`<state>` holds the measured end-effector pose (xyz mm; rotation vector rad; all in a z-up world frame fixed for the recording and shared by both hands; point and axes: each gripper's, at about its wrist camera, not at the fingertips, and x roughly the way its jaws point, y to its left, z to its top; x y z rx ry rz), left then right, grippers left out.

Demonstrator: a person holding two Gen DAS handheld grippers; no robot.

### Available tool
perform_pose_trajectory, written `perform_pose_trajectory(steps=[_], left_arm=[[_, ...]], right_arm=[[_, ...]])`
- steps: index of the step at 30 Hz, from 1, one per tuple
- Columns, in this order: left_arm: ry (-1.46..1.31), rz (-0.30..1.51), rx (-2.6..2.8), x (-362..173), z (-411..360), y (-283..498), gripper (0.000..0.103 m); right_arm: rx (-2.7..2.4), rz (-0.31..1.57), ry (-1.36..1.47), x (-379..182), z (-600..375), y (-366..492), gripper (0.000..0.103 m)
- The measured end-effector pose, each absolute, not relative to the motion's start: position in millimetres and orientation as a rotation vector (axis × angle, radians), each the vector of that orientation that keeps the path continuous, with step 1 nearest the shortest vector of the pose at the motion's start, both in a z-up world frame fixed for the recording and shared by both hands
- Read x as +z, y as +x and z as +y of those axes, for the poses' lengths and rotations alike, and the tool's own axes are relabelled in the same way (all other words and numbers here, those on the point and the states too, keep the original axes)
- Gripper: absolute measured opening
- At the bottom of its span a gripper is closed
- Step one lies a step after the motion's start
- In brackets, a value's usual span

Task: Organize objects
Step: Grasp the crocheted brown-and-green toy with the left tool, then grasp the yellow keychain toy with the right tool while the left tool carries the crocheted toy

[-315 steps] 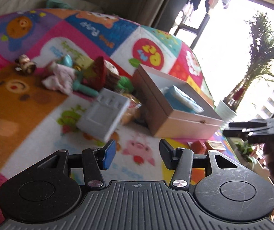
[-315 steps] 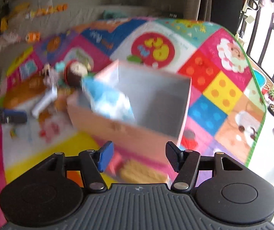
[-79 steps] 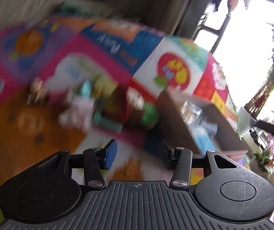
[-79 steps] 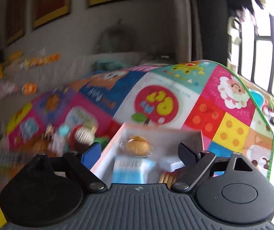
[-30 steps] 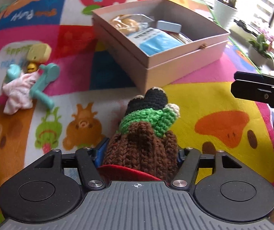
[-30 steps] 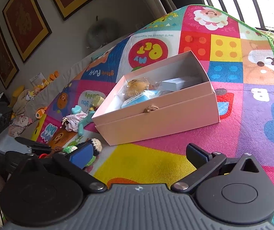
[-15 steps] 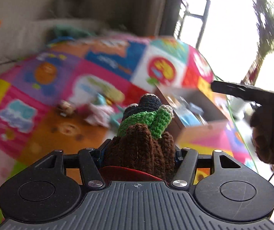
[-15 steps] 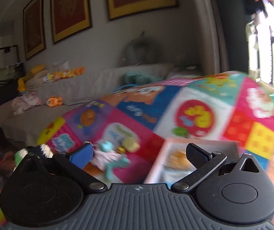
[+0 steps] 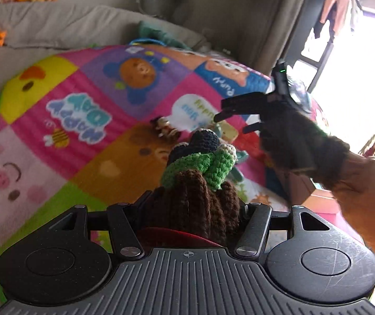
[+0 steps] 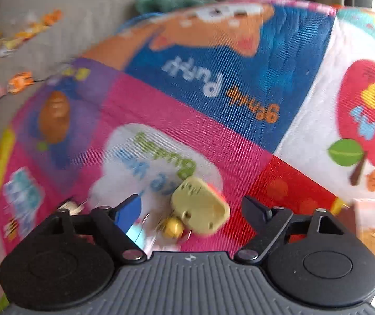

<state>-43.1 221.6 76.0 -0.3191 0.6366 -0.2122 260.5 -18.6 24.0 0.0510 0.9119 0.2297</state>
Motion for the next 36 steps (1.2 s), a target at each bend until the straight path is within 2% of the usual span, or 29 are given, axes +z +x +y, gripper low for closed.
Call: perform_pose_trajectory(steps=[2,4,6,15,16,17,25,36], left_arm=[[-0.336,0.638,-0.215,70,228,-43,0.064],[-0.348,0.643,-0.219,66,231,-41,0.064],[-0.356,0.649,-0.221,61,232,-38,0.064],[-0.351,0.692,-0.297,56,208,-38,0.064],[-0.342,0.699,-0.309,57,204,-40,0.064],[-0.332,0.707,-0.319,58,199,-42,0.064],[-0.256,0.746,-0.413,74,144,-58,0.064],[-0.118,0.799,-0.539,108,47,-68,0.064]], right_arm=[[0.202,0.934,0.040,11,-11,272,0.081],[0.226,0.980,0.018,3,-7,276,0.071],[0.229,0.972,-0.040,3,-5,269,0.054],[0.373,0.903,-0.062,53,-50,184,0.053],[0.414,0.896,-0.069,59,-58,163,0.052],[0.451,0.893,-0.081,64,-68,140,0.043],[0.512,0.865,0.022,90,-157,4,0.042],[0.320,0.608,0.083,116,-270,-103,0.042]])
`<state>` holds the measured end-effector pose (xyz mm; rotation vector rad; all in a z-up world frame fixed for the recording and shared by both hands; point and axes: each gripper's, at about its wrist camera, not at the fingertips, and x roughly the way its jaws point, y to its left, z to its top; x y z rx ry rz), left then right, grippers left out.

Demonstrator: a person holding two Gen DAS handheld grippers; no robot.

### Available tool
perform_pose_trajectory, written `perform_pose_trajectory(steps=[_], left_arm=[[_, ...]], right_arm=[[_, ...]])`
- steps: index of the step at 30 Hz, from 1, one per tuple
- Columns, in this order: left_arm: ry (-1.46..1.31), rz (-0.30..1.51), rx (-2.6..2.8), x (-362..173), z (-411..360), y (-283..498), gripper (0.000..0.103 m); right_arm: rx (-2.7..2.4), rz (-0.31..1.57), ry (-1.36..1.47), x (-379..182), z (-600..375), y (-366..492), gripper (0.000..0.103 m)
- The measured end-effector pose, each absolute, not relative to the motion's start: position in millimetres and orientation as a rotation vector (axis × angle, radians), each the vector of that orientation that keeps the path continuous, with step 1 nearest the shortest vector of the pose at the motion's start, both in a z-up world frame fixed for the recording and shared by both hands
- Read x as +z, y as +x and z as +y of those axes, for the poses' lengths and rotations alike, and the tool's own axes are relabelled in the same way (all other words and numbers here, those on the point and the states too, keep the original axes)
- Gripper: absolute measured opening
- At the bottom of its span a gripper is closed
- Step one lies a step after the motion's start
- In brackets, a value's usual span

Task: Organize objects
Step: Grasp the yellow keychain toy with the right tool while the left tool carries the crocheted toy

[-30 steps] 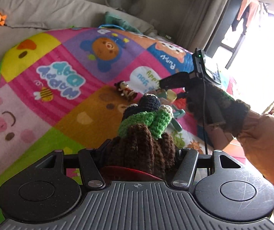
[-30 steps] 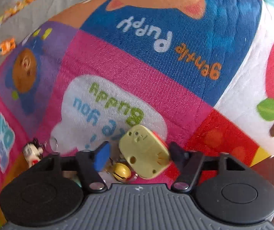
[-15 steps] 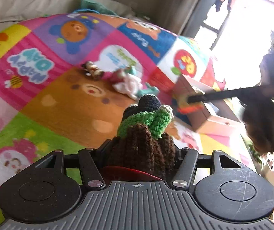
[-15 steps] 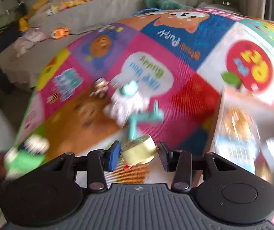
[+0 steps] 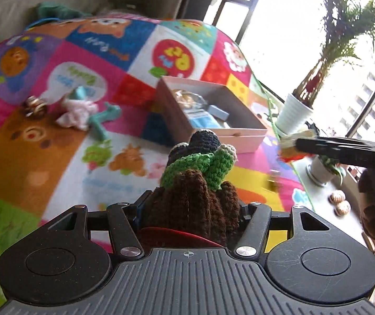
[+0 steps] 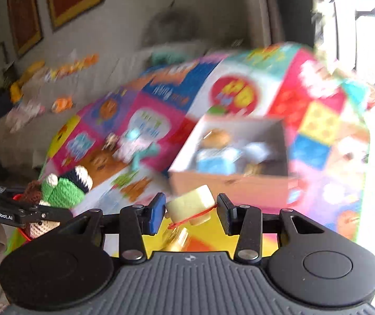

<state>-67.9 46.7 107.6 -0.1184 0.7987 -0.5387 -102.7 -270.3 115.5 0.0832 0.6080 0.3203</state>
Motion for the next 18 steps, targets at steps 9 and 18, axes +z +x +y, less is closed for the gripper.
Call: perform_pose_trajectory(steps=[9,18], left_arm=[[-0.170,0.789,-0.519,116,-38,24,0.064],[-0.316,0.721,-0.472,79,-120,128,0.062]], right_arm=[[0.239,0.471,0.161,112,-331,-117,0.042],[0.215,0.495,0.199,83,-344,-100,0.042]])
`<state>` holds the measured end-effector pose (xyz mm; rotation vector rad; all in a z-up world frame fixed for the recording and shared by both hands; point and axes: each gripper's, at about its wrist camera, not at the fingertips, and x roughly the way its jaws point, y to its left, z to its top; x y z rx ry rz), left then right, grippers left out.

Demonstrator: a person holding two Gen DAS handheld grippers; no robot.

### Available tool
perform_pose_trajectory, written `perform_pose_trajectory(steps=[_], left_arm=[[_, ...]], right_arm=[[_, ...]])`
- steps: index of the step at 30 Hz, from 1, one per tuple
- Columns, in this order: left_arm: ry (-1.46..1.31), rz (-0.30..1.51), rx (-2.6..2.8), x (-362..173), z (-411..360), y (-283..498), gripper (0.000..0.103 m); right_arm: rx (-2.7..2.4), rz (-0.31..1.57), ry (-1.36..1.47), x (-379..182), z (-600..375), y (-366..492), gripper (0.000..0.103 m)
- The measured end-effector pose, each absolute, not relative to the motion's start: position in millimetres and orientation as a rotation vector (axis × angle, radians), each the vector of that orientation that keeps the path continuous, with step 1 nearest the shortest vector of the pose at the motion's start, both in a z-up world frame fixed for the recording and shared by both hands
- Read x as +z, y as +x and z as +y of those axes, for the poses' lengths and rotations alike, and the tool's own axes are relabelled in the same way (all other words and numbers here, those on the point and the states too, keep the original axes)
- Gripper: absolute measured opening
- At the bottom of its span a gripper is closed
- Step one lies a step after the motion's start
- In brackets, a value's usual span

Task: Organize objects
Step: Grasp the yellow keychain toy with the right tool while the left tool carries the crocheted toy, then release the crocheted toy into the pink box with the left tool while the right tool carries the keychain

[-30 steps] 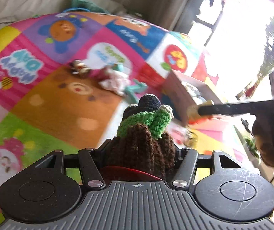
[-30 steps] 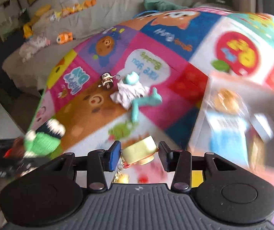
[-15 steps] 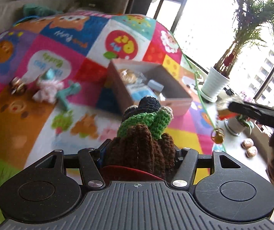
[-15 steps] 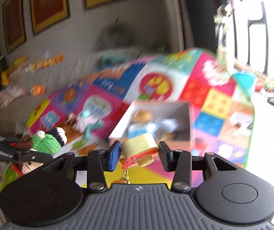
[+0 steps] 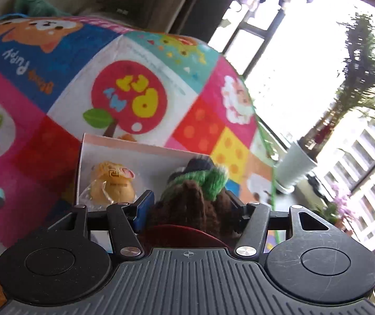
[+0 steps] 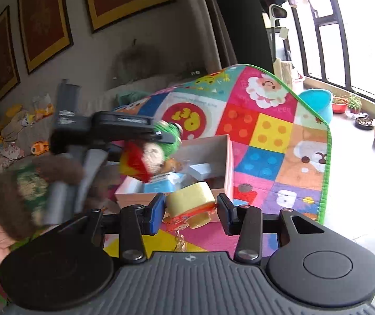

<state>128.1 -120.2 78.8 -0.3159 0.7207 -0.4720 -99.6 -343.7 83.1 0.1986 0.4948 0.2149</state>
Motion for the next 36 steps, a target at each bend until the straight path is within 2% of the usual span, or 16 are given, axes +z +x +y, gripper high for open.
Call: perform_pose_trajectory(steps=[8,17,23,28,29,30,31,36], left_arm=[[-0.255,0.757,-0.480,64,-137,126,0.062],[-0.343,0.760,-0.601,75,-37,31,0.062],[-0.331,0.725,-0.501,73,40,-20,0.062],[-0.425,0.671,-0.426,74,91,-31,0.062],[-0.440,0.669,-0.413,73,98,-31,0.062],[-0.452,0.669,-0.402,71,105,-33,0.062],[-0.466,0.673,-0.391,68,110,-33,0.062],[-0.497,0.705,-0.346,43,134,-33,0.062]], right_arm=[[0.181,0.528,0.229,64,-359,-93,0.042],[0.177,0.548,0.245,68,-360,-85,0.042],[0.207,0.447,0.167,139,-337,-45,0.042],[0.160,0.366,0.093,203,-297,24,0.043],[0.142,0.363,0.067,210,-287,41,0.049],[0.122,0.368,0.042,213,-280,56,0.068],[0.087,0.377,0.033,213,-273,71,0.076],[0.074,0.485,0.113,190,-267,102,0.078]])
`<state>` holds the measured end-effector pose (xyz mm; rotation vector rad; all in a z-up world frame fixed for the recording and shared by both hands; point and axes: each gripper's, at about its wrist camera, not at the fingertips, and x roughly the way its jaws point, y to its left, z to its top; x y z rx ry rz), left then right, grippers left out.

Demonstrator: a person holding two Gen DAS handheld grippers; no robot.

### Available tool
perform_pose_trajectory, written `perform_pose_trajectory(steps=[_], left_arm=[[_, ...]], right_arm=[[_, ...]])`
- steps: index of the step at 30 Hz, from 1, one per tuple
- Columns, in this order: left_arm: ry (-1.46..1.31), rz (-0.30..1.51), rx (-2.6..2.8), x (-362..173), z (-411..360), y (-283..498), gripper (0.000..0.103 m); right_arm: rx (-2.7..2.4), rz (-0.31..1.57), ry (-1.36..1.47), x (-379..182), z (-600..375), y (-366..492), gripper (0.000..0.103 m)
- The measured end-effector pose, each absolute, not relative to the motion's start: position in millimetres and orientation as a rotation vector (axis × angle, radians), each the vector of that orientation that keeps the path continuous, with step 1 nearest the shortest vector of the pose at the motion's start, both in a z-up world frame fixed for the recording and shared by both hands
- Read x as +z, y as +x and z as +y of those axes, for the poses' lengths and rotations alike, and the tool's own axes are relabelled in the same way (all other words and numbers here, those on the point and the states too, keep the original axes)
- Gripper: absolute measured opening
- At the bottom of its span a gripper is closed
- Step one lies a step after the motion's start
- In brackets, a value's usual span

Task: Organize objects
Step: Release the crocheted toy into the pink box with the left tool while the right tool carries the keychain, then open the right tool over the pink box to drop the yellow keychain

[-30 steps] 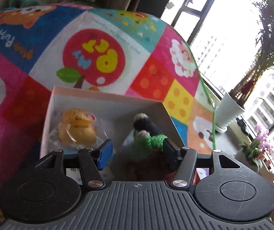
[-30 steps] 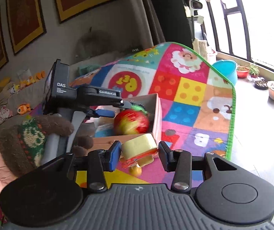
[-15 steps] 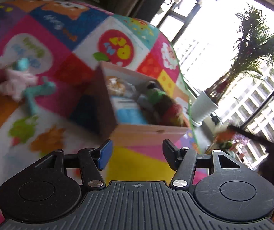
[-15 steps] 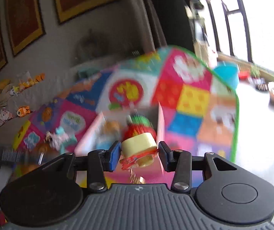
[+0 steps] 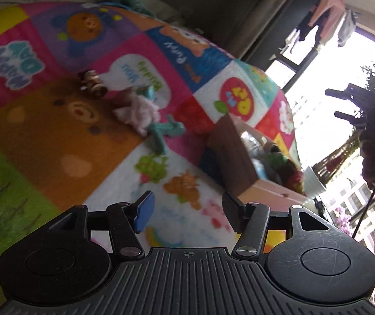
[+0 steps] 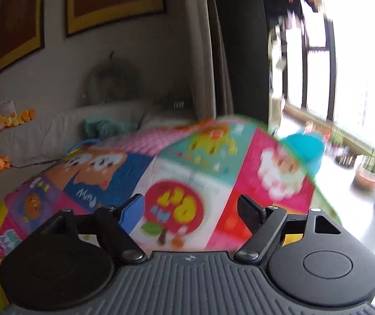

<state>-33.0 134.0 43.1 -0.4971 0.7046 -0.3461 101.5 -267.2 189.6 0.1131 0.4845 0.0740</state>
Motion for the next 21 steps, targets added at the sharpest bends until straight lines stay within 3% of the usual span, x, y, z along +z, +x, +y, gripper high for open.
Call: perform_pose_trajectory(steps=[10,16,21], left_arm=[[-0.511,0.711,-0.217,20,167,-11,0.062],[-0.517,0.600,-0.074,42,193,58,0.062],[-0.556,0.590,0.073,40,214,136,0.061]], right_arm=[[0.275,0.626,0.027,87,-217,30,0.084],[0.345,0.600,-0.039,27,-188,-26,0.086],[0.358,0.634,0.124,2,-200,-36,0.086]])
